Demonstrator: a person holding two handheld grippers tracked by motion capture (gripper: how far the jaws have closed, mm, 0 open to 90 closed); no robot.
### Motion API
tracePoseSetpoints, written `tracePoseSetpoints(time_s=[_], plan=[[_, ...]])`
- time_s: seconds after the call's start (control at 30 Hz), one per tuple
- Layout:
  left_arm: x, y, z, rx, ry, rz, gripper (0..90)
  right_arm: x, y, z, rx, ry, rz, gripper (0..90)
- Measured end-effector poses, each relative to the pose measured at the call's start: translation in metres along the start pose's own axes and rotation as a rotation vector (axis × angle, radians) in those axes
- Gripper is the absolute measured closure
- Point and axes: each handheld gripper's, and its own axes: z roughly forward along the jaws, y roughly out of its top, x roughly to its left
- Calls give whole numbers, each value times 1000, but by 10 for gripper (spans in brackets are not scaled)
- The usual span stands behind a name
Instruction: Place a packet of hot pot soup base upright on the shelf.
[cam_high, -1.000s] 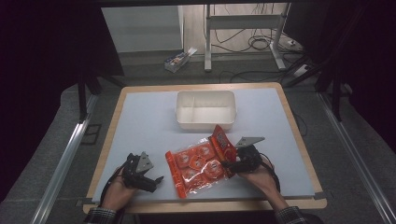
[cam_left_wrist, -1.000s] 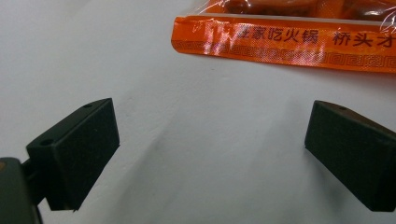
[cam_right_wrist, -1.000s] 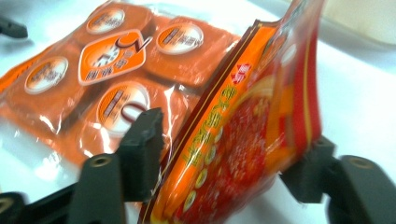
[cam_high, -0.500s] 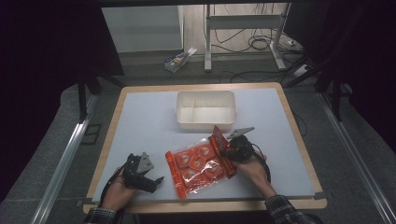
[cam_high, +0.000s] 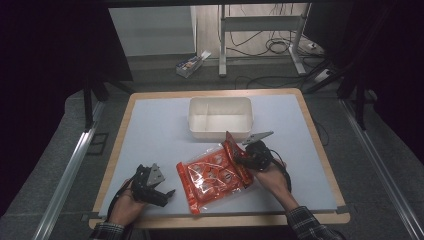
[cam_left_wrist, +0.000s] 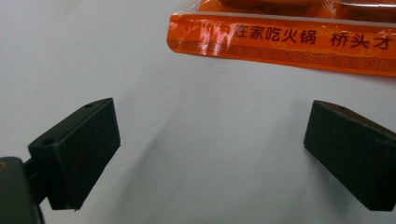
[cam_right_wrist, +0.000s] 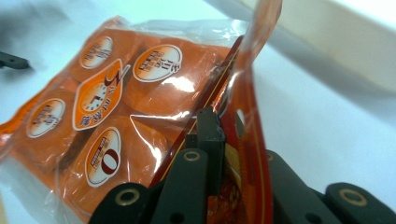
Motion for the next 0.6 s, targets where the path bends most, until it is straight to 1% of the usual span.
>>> tracePoseSetpoints(time_s=[0.03,0.07,0.1,0.23,0.27,0.3,0.33,0.37,0.43,0.47,0.5,0.53,0.6], plan=[[0,0,0,0,0,0,33,0,0,0,0,0,0,876],[0,0,0,-3,1,-3,33,1,5,-5,-6,2,-27,868],[0,0,0,-3,1,-3,33,1,5,-5,-6,2,-27,868],[1,0,-1,-8,1,-11,33,3,17,-14,-24,23,-54,869],[1,0,-1,-8,1,-11,33,5,25,-19,-38,40,-70,873],[1,0,-1,-8,1,-11,33,5,25,-19,-38,40,-70,873],[1,0,-1,-7,1,-8,33,7,34,-26,-53,55,-89,877],[1,0,-1,-7,1,-8,33,7,34,-26,-53,55,-89,877],[1,0,-1,-6,0,-6,33,10,43,-34,-66,65,-101,881],[1,0,-1,-6,1,-5,33,12,52,-41,-79,66,-120,883],[1,0,-1,-6,1,-5,33,12,52,-41,-79,66,-120,883],[1,0,-1,-6,1,-6,33,13,60,-47,-91,71,-137,883],[1,0,-1,-8,1,-8,33,14,68,-52,-101,76,-150,883]])
